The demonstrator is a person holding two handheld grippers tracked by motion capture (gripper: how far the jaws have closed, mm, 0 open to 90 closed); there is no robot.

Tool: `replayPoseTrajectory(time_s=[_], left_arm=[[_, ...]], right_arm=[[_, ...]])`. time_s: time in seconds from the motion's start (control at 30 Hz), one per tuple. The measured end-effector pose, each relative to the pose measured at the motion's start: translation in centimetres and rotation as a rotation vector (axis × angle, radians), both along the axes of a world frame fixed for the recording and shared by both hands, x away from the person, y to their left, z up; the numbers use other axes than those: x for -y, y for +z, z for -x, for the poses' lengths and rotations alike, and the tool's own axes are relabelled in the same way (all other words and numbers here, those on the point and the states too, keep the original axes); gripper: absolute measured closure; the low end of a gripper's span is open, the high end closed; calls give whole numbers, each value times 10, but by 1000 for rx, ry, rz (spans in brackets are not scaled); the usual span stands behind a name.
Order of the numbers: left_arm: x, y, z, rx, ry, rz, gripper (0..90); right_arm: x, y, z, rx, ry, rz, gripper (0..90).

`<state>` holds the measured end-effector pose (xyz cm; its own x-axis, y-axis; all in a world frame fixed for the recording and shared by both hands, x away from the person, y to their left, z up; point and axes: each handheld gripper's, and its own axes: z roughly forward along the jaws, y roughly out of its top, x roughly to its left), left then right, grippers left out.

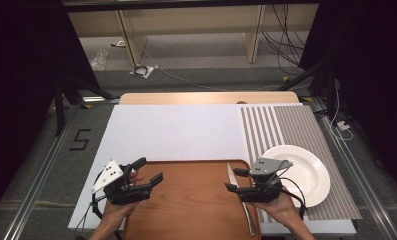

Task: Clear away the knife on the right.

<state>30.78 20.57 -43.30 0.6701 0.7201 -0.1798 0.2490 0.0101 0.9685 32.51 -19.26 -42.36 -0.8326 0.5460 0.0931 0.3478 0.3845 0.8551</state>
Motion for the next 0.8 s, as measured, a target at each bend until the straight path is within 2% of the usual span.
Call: replayPoseTrajectory(time_s=[0.03,0.1,0.13,0.17,0.37,0.67,0.7,0.8], left_arm=[[0,0,0,0,0,0,180],[0,0,0,-2,-2,0,180],[1,0,0,-3,-3,-1,180],[1,0,0,-4,-2,-3,180],[1,0,0,-5,-3,-3,180],[1,-1,0,-13,-11,-5,177],[1,-1,-1,-14,-11,-7,177],[1,-1,-1,-14,-12,-10,177]], right_arm=[[0,0,0,0,0,0,415],[4,1,0,9,-10,-59,373],[4,1,0,9,-10,-59,373],[5,2,0,21,-17,-87,343],[6,3,2,38,-29,-120,245],[10,6,7,84,-54,-179,207],[12,6,9,96,-69,-182,205],[14,6,10,98,-78,-201,206]])
